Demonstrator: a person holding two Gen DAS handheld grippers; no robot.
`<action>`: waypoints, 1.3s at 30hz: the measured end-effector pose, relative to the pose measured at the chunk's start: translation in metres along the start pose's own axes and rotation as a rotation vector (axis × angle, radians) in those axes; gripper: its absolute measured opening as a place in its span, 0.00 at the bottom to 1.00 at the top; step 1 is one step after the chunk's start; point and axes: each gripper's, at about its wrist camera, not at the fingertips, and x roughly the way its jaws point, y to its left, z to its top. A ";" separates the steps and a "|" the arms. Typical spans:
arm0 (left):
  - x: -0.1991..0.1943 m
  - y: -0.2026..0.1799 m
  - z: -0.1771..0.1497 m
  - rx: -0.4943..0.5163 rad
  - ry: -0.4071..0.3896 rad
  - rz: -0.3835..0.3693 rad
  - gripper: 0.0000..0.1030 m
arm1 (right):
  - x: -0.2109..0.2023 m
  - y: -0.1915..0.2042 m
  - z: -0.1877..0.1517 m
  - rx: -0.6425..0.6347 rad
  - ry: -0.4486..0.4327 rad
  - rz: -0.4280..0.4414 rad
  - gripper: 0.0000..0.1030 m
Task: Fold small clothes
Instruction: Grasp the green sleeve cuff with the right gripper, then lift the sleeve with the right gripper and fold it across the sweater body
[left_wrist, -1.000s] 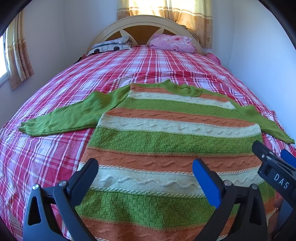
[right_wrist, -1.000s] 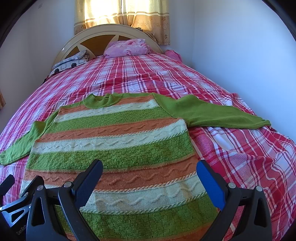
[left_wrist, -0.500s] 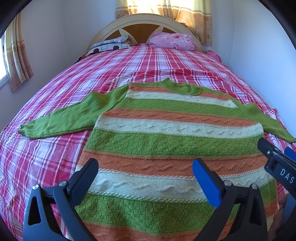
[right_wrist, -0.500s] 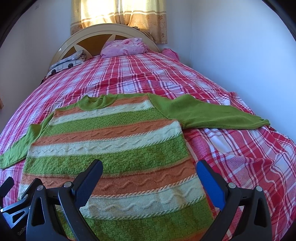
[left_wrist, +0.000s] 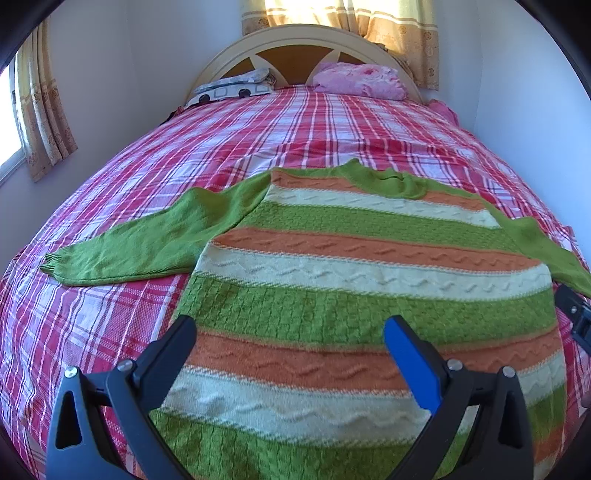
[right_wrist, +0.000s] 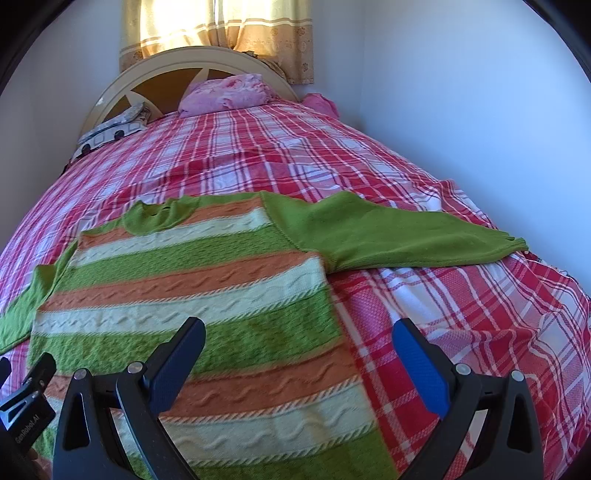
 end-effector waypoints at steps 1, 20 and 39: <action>0.002 0.000 0.001 0.002 -0.001 0.005 1.00 | 0.002 -0.002 0.001 0.001 0.001 -0.006 0.98; 0.054 0.024 -0.007 -0.086 0.034 0.028 1.00 | 0.070 -0.273 0.040 0.521 0.011 -0.182 0.71; 0.061 0.031 -0.012 -0.144 0.056 -0.040 1.00 | 0.118 -0.360 0.054 0.706 0.021 -0.119 0.09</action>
